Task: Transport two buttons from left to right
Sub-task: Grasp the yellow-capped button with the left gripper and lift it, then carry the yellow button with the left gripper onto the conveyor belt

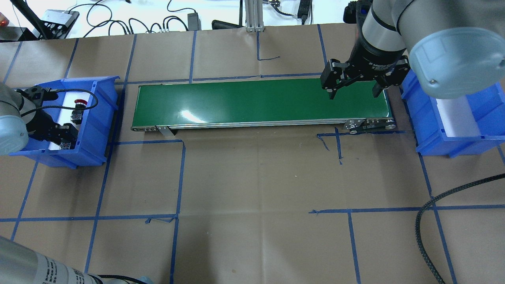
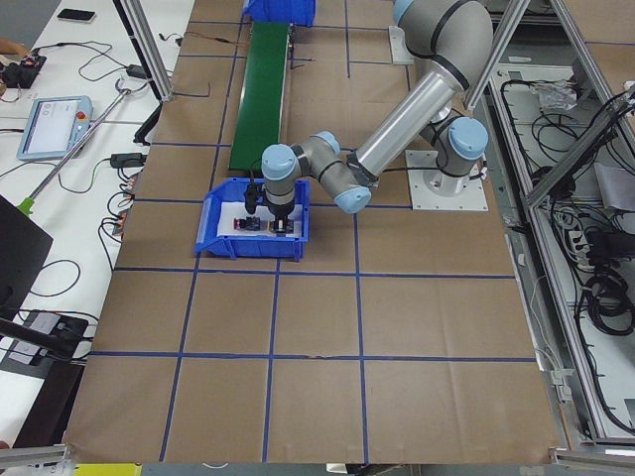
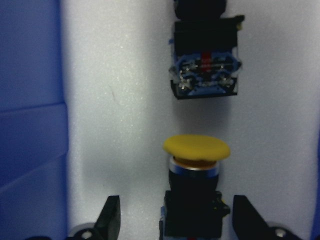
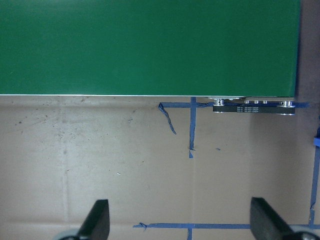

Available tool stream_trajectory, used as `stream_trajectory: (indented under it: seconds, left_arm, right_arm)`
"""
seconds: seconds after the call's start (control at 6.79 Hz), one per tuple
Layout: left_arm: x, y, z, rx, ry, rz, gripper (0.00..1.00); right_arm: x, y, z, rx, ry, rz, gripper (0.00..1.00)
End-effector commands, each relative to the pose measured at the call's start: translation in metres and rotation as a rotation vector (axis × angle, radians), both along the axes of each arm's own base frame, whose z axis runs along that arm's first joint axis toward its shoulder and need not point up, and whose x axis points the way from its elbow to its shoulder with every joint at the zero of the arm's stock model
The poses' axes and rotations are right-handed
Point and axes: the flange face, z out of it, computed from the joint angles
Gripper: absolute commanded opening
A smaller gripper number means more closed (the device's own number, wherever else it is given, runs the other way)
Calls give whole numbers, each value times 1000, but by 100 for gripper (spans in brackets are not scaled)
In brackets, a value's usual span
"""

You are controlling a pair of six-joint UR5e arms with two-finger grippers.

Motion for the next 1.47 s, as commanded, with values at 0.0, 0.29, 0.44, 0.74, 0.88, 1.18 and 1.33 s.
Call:
stream_trajectory:
  seconds: [0.0,0.29,0.44,0.74,0.88,1.18,1.33]
  left_arm:
    - [-1,-1,1,0,0,-1,26]
    - [-1,-7,22,-32,-19,-6,10]
    - [-3,-9,40,-52,-20,-11,9]
    - [3,-17,100,-26,0,-17,9]
    - [7,-25,139,-2,15,-21,9]
    - [-27,-57,206,-10,8,-90,9]
    - [-52,-70,214,-10,9,-116,9]
  right_arm:
    - [0,0,-1,2,0,0,100]
    - [0,0,0,0,-2,0,100]
    - [0,0,0,0,-2,0,100]
    - [0,0,0,0,0,0,100]
    - [0,-1,1,-3,-2,2,100]
    - [0,-1,0,0,-1,3,100]
    - [0,-1,0,0,0,3,100]
